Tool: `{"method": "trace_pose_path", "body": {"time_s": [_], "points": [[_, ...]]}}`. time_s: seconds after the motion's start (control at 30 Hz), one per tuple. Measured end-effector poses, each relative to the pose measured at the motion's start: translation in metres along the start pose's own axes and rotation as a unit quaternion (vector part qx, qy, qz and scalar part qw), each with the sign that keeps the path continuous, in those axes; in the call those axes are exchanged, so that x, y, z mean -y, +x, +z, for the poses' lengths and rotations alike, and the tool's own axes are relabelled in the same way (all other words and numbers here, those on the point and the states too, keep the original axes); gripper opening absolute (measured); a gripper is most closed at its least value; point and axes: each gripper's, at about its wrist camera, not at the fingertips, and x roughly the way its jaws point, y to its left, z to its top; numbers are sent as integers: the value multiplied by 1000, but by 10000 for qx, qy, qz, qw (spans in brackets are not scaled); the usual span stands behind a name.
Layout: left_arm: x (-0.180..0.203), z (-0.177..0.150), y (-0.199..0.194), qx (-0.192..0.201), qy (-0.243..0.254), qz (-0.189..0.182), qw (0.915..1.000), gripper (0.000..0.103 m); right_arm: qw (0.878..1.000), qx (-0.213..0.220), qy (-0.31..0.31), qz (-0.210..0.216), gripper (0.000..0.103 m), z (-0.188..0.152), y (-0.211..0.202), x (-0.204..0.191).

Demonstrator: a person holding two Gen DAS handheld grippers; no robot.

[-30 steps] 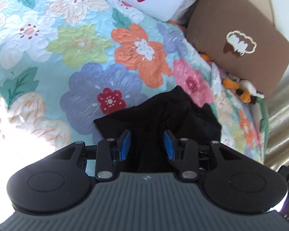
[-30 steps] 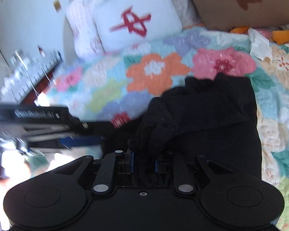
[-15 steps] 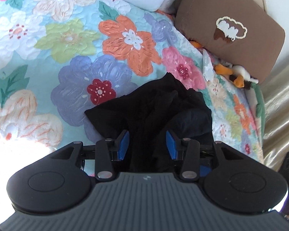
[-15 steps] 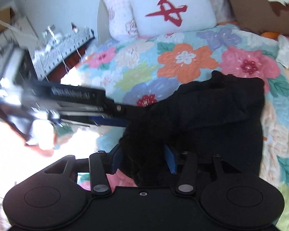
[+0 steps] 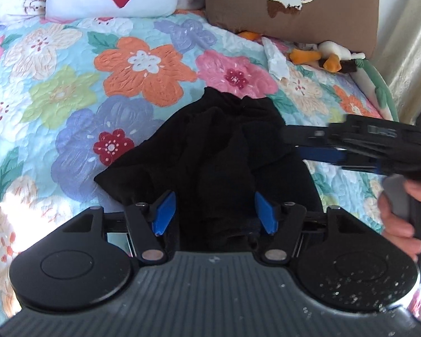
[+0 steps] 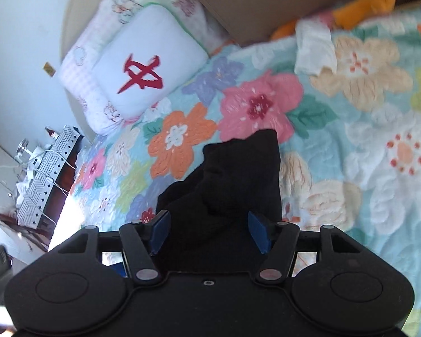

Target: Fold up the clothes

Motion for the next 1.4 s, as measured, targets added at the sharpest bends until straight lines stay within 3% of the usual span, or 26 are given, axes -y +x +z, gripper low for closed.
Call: {"method": "trace_pose_path", "body": {"time_s": [0.1, 0.13, 0.17, 0.23, 0.27, 0.3, 0.33, 0.5, 0.63, 0.7, 0.73, 0.8, 0.97, 1.07, 1.1, 1.13, 1.17, 1.3, 1.4], "points": [[2, 1, -6, 199, -4, -115, 9997, 71, 9999, 1, -113, -117, 67, 2, 18, -3], [2, 1, -5, 237, -25, -163, 9996, 71, 9997, 31, -201, -140, 59, 2, 21, -6], [3, 2, -2, 247, -37, -163, 9996, 71, 9994, 55, -308, -169, 41, 2, 23, -10], [6, 3, 8, 214, 2, 56, 9998, 66, 9980, 89, -580, -242, 20, 4, 26, -19], [8, 4, 13, 184, 72, 196, 9996, 59, 9974, 117, -664, -266, 15, 5, 27, -23], [10, 5, 18, 125, 151, 294, 9994, 21, 9972, 161, -677, -274, 14, 8, 26, -24], [11, 6, 21, 61, 160, 336, 9993, 6, 9972, 173, -683, -266, 14, 11, 26, -26], [11, -1, -9, 661, -72, 646, 9957, 6, 9982, 254, -537, -89, 14, 32, 16, -35], [-10, -10, -14, 534, -770, 856, 9919, 6, 9981, 113, -599, 50, 19, 38, 15, -45], [-25, -13, -3, 212, -1177, 867, 9890, 6, 9981, 86, -616, -28, 34, 34, 17, -47], [-31, -15, 1, 111, -1366, 836, 9870, 7, 9983, 91, -569, -87, 47, 31, 17, -47], [-37, -16, 6, 32, -1595, 779, 9841, 7, 9988, 41, -470, -111, 52, 25, 19, -45], [-34, -13, 0, 208, -1471, 836, 9854, 15, 9968, -509, -613, 43, 52, 12, 38, -53], [-39, -11, 1, 253, -1579, 746, 9843, 15, 9943, -966, -440, -125, 51, 7, 64, -57], [-41, -10, 0, 303, -1607, 726, 9839, 14, 9947, -953, -373, -125, 45, 8, 70, -57], [-42, -9, -2, 370, -1627, 717, 9834, 12, 9952, -915, -336, -94, 13, 9, 75, -57], [-43, -7, -4, 461, -1630, 714, 9830, 11, 9960, -849, -272, -27, 9, 11, 78, -58], [-50, -3, -14, 735, -1684, 850, 9793, 8, 9983, -299, 112, 478, 9, 23, 73, -61], [-61, -6, -3, 375, -1872, 914, 9773, 8, 9984, -257, 149, 475, 20, 27, 71, -62]]}}
